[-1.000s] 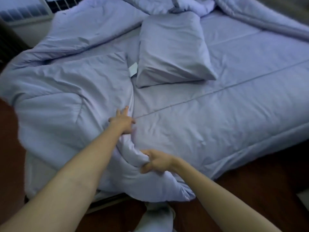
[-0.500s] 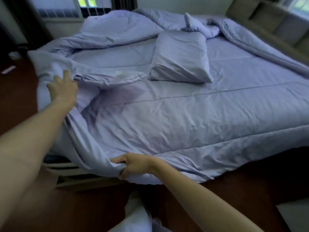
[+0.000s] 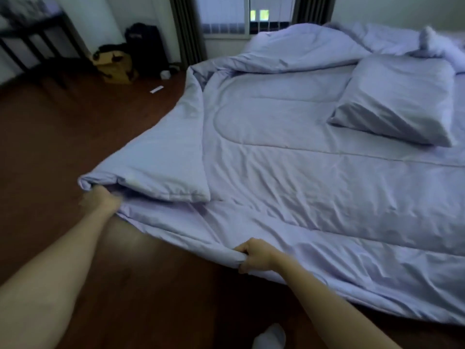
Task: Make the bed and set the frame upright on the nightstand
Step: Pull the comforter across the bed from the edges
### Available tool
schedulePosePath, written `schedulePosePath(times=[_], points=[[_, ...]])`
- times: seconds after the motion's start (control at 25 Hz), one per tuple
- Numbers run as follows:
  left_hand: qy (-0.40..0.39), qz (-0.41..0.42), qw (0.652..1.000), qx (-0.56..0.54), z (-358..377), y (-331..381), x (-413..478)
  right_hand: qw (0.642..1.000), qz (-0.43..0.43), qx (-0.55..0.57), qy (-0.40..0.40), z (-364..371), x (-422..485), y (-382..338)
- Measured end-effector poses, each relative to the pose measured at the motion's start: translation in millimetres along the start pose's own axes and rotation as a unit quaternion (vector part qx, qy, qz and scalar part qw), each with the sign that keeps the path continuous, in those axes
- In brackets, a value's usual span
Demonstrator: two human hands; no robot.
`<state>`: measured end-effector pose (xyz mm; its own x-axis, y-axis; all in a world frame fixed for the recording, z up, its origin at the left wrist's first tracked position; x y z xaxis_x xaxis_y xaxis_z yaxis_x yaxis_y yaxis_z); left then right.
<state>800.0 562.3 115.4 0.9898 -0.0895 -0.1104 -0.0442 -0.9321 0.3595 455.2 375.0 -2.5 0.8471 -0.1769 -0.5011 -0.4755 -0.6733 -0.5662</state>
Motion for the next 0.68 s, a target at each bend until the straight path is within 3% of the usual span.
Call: schedulePosePath(times=[0.2,0.28,0.44,0.6,0.68], points=[[-0.103,-0.089,0.967,-0.214,41,-68,-3,0.996,0.081,-0.011,0.031,50,-10,7],[-0.107,-0.080,0.963,-0.235,35,-66,-14,0.994,0.099,-0.007,0.049,52,-17,10],[-0.088,-0.042,0.981,-0.168,31,-54,-1,0.991,0.103,-0.011,0.078,49,-16,0],[-0.112,-0.009,0.994,-0.009,48,-44,2,0.995,0.087,-0.056,0.008,57,4,1],[-0.163,0.039,0.981,0.097,68,-35,-9,0.994,0.089,-0.048,-0.034,53,17,1]])
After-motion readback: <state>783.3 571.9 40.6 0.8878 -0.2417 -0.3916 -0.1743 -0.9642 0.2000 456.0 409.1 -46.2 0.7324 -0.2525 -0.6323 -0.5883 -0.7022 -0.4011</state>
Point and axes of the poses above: each hand's wrist, its own x-axis towards the middle knuckle, its own z-axis out of the palm, y = z × x, the point moved 8 cm from there along x, towards the middle knuckle, and after that the axes turned 7 degrees about -x, right-handed, at the moved point
